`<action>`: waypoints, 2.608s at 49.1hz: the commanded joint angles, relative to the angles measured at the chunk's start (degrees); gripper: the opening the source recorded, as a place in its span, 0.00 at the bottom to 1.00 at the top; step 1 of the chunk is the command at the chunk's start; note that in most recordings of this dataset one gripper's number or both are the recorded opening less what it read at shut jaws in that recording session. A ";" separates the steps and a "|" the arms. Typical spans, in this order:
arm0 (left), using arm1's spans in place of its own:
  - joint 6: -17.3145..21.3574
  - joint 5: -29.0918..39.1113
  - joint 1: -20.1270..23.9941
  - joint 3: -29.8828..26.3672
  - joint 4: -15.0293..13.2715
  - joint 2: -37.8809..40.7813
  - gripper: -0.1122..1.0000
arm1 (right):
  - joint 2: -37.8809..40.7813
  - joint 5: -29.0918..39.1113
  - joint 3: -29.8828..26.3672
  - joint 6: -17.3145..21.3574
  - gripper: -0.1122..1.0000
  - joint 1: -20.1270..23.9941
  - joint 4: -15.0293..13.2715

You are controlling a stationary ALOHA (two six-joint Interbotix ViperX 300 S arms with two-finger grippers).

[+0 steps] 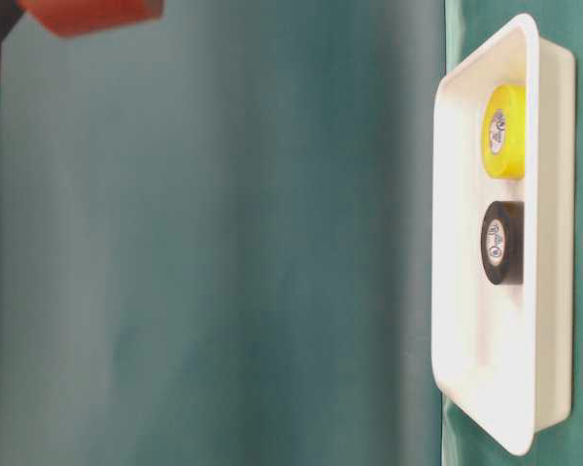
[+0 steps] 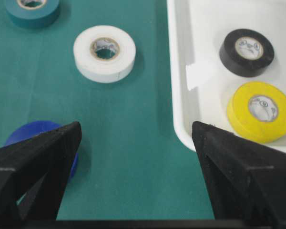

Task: Pick up the tape from a random location and place it into the white case.
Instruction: 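Close the left gripper on the orange roll's rim, then lift the orange roll and carry it to the white tray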

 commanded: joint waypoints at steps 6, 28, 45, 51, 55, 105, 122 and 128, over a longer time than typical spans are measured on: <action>-0.09 -0.44 -0.35 -1.67 0.18 -2.64 0.30 | 0.09 -0.26 -1.32 0.09 0.91 -0.09 0.00; -0.09 -0.62 -0.35 -1.58 0.18 -2.64 0.30 | 0.09 -0.26 -1.32 0.18 0.91 0.00 0.00; -0.09 -0.79 -0.35 -1.23 0.18 -2.72 0.30 | 0.09 -0.18 -1.32 0.18 0.91 -0.09 0.00; 0.00 -0.79 -0.35 -1.14 0.18 -2.81 0.30 | 0.09 -0.26 -1.32 0.18 0.91 -0.09 0.00; 0.09 -0.79 0.09 -0.79 0.18 -2.90 0.30 | 0.09 -0.18 -1.32 0.18 0.91 -0.09 0.00; 3.78 -8.26 34.80 18.46 0.26 -13.80 0.30 | 0.18 0.26 -1.41 0.09 0.91 0.00 -0.09; 4.57 -9.49 38.06 24.87 -0.09 -17.58 0.30 | 0.09 1.32 -1.58 0.00 0.91 -0.09 -0.09; 4.31 -11.60 39.90 29.79 -0.26 -20.65 0.30 | 0.09 1.32 -1.76 -0.09 0.91 -0.09 -0.09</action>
